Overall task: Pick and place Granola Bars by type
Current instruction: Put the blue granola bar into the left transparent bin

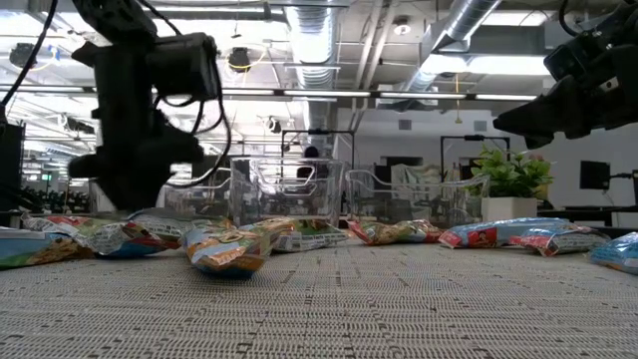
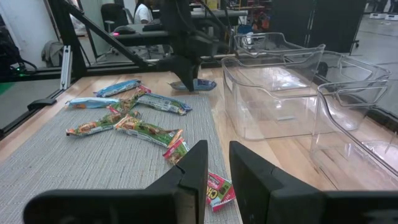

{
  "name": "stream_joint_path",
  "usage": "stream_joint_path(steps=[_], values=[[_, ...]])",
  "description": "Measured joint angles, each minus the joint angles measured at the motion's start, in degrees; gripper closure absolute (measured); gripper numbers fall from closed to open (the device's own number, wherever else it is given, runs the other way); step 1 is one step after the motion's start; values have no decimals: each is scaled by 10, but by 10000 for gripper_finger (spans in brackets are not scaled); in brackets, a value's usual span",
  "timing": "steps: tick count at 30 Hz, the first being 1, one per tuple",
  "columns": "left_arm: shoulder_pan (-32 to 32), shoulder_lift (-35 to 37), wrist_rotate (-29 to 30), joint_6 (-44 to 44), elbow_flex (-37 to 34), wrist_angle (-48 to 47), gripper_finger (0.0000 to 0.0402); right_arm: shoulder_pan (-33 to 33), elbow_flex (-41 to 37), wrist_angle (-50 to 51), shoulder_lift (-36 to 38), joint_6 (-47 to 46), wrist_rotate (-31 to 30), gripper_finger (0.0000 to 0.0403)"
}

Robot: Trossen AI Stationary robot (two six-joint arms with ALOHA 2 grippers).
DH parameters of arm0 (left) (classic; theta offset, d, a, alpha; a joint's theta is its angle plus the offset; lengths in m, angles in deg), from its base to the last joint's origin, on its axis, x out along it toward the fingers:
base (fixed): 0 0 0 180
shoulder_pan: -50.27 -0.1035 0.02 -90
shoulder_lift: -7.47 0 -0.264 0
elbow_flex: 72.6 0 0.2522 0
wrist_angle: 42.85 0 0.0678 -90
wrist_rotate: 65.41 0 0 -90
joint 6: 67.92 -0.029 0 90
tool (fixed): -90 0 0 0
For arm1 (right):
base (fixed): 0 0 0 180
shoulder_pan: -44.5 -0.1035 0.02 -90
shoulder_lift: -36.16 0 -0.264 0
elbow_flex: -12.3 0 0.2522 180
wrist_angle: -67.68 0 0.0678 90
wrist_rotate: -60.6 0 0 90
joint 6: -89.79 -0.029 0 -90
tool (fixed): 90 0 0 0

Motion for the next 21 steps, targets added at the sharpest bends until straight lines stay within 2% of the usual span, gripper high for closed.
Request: stream_joint_path(steps=[11,21], values=[[14,112,-2,6,0,107,341,0,0,0,0,0,0,344],[13,235,32,12,0,294,341,0,0,0,0,0,0,344]])
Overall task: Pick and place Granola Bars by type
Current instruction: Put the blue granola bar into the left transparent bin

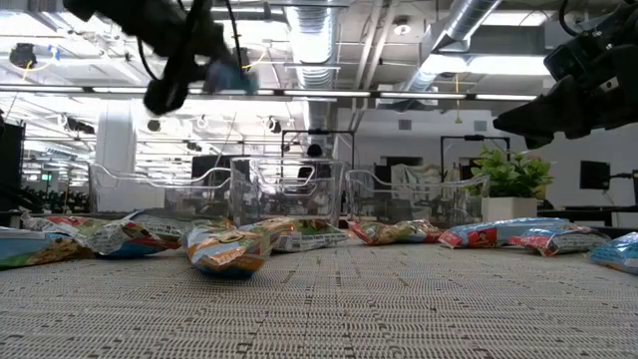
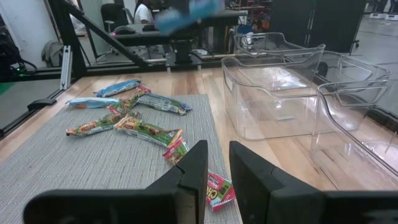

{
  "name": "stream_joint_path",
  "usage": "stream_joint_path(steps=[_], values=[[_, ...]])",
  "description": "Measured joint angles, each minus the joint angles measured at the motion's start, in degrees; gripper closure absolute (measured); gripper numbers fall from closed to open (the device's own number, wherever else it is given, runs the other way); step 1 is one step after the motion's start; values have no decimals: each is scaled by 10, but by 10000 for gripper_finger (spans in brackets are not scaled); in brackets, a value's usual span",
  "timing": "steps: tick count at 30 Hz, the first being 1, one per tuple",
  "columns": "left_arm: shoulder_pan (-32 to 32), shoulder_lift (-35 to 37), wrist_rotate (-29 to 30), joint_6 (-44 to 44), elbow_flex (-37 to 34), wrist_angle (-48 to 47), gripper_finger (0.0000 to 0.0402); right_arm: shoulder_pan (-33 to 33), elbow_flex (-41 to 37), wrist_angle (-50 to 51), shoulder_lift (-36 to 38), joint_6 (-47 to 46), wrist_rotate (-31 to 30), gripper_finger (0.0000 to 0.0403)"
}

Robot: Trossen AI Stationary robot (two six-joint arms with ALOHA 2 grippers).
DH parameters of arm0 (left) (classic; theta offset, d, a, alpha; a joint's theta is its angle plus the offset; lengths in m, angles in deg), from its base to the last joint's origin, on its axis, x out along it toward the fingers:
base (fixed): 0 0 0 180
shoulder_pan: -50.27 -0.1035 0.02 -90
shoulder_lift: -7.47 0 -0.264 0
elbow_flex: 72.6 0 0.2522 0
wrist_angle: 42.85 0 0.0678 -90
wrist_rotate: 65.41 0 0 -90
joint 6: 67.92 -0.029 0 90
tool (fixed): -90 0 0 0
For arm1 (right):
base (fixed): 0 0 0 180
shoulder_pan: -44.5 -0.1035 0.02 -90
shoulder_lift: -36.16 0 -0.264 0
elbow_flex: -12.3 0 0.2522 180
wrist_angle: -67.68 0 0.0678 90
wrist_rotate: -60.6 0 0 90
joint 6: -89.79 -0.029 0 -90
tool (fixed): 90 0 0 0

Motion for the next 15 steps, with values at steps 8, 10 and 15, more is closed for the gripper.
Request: stream_joint_path(steps=[8,10,15], values=[[0,38,9,0,1,54,341,0,0,0,0,0,0,344],[0,38,13,0,1,55,341,0,0,0,0,0,0,344],[-6,38,35,0,1,55,341,0,0,0,0,0,0,344]])
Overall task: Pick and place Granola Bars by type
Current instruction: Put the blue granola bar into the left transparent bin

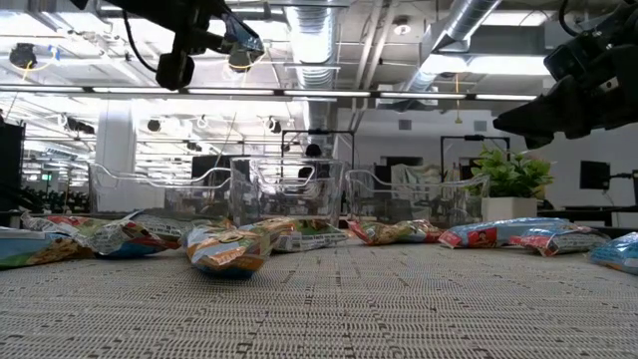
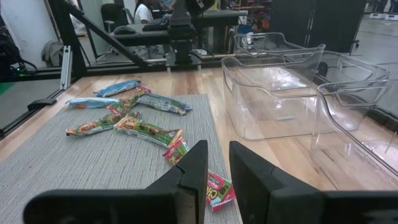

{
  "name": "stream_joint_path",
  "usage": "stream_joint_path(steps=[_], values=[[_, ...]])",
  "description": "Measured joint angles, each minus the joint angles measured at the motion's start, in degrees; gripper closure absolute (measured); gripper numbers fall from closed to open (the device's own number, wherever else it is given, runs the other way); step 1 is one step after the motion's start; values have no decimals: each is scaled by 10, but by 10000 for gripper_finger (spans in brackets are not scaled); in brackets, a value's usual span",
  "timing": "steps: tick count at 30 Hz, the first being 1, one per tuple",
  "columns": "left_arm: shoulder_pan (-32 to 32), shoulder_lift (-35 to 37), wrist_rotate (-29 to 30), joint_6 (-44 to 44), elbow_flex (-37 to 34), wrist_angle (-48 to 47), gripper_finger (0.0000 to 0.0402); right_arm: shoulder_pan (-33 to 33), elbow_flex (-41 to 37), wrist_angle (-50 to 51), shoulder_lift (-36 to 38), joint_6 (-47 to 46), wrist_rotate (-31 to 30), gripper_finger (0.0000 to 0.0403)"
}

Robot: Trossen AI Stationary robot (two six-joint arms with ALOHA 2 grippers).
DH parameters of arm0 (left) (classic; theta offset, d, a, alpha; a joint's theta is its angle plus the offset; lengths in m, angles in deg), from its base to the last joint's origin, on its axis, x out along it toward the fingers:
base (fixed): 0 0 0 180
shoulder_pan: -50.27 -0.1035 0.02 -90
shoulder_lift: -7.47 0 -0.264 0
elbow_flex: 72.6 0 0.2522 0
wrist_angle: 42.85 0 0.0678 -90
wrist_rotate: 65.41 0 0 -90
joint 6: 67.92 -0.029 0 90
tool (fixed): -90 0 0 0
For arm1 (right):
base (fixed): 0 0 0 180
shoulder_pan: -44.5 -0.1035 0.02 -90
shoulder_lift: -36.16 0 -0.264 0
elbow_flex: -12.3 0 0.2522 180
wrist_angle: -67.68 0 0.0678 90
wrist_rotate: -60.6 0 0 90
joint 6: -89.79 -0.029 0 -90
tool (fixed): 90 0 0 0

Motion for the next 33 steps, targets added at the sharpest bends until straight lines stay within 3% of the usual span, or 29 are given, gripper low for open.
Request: stream_joint_path(steps=[7,18,24,33], values=[[-92,0,1,-14,0,-21,341,0,0,0,0,0,0,344],[-346,0,-41,-77,0,-134,341,0,0,0,0,0,0,344],[-454,0,-56,-120,0,-163,341,0,0,0,0,0,0,344],[-493,0,-73,-156,0,-182,341,0,0,0,0,0,0,344]])
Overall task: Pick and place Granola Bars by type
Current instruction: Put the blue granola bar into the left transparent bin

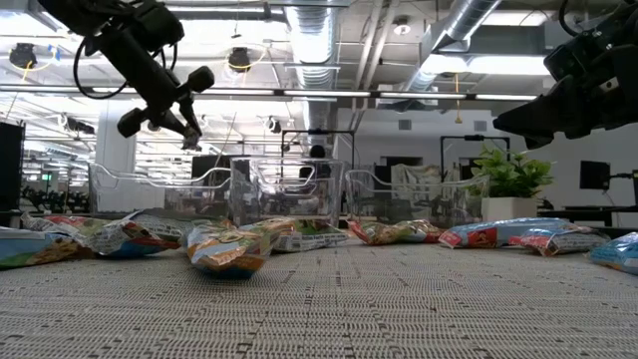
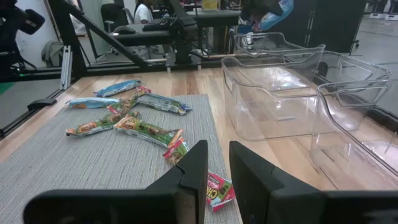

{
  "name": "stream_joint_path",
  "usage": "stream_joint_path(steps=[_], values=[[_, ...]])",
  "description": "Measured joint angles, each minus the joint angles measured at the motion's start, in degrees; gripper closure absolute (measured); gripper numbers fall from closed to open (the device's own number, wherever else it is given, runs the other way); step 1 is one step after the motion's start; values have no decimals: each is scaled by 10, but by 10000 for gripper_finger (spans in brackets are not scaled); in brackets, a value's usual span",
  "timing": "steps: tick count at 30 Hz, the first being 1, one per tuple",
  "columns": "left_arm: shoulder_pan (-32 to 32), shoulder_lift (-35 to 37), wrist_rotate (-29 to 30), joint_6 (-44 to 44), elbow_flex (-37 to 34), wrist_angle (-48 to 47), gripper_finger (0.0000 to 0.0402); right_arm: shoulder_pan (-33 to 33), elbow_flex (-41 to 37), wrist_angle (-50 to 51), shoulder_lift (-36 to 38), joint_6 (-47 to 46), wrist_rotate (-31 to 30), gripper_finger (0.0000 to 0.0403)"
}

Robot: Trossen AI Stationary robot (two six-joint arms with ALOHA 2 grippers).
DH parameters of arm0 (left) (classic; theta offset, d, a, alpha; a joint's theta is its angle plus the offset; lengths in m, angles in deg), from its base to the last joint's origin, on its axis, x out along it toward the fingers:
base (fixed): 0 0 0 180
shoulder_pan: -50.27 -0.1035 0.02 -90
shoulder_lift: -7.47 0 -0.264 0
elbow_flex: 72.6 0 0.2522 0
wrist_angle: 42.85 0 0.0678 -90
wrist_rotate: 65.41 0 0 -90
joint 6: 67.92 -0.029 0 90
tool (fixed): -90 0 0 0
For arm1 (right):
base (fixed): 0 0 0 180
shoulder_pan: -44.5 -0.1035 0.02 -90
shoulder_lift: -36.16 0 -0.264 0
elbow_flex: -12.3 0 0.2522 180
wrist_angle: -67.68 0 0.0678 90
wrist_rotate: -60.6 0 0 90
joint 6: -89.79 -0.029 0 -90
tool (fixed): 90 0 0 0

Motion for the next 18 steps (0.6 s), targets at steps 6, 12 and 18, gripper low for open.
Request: stream_joint_path(steps=[6,12,18], values=[[0,0,17,-24,0,-2,341,0,0,0,0,0,0,344],[0,0,20,-66,0,-16,321,0,0,0,0,0,0,344],[0,0,24,-66,0,-16,271,0,0,0,0,0,0,344]])
